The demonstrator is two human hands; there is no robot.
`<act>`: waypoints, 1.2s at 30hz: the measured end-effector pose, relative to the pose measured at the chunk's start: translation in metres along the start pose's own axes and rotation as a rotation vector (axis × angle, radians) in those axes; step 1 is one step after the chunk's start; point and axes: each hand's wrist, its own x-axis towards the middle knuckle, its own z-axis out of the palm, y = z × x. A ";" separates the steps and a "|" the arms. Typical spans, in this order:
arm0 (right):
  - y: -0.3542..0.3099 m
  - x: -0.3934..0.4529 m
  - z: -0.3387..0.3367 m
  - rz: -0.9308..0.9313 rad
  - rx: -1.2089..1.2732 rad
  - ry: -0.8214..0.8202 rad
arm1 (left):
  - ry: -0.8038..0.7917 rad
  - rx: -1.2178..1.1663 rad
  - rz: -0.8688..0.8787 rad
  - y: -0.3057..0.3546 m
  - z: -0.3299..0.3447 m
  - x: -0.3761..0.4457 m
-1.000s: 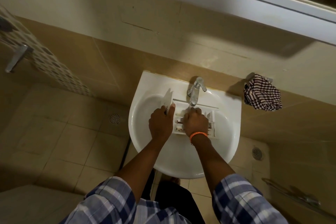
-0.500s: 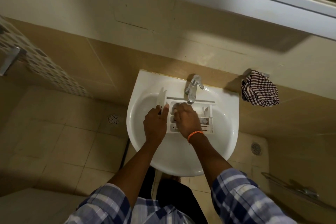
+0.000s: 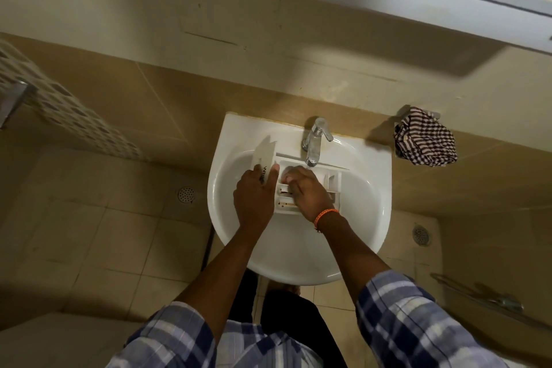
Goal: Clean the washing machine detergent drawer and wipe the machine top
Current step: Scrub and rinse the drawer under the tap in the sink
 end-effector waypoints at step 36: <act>0.049 -0.014 -0.018 0.326 -0.028 0.237 | -0.145 -0.113 0.041 0.017 0.003 0.029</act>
